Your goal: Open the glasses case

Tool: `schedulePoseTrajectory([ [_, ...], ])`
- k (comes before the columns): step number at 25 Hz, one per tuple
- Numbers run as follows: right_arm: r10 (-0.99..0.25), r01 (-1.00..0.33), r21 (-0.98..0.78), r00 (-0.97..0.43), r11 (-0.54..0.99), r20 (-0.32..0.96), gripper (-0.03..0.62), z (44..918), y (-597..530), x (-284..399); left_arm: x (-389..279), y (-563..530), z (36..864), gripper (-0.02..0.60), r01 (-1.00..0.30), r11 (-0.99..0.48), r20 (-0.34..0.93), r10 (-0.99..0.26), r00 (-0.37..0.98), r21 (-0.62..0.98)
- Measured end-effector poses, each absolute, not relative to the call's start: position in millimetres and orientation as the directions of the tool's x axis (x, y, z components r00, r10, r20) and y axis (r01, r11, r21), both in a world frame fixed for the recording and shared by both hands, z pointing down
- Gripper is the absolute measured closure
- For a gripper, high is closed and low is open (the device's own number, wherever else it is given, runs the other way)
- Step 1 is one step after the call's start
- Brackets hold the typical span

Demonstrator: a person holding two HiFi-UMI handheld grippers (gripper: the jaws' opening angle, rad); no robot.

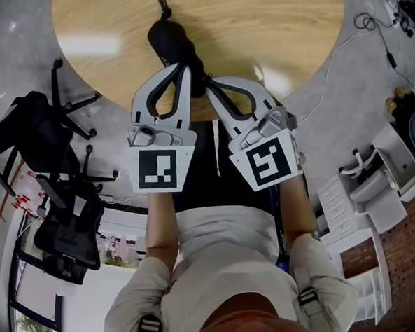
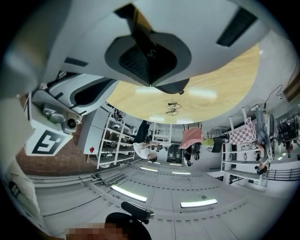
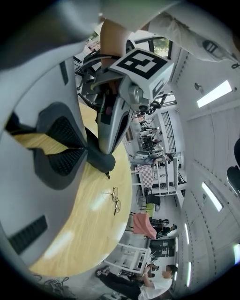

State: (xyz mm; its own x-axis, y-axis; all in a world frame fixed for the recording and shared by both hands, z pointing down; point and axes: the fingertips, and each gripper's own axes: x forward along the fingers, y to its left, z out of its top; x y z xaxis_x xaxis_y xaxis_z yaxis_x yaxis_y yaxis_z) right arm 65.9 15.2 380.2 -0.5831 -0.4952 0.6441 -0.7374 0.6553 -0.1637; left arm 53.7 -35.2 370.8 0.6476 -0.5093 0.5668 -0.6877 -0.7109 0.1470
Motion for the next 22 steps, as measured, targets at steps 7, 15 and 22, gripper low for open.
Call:
schedulePoseTrajectory([
  [7,-0.445,-0.657,-0.079,-0.589,0.75,0.675,0.516,383.6,16.5,63.5,47.1,-35.4,370.4,0.561,-0.703,-0.693,0.564,-0.52,0.642,0.162],
  [15,-0.368,-0.547,-0.077,-0.653,0.833,0.662,0.499,385.1,14.5,55.3,39.2,-35.7,370.1,0.56,-0.718,-0.675,0.565,-0.531,0.632,0.169],
  [22,-0.249,-0.435,-0.178,-0.753,0.882,0.609,0.508,386.5,14.5,48.0,33.6,-36.8,370.2,0.56,-0.732,-0.658,0.565,-0.542,0.622,0.175],
])
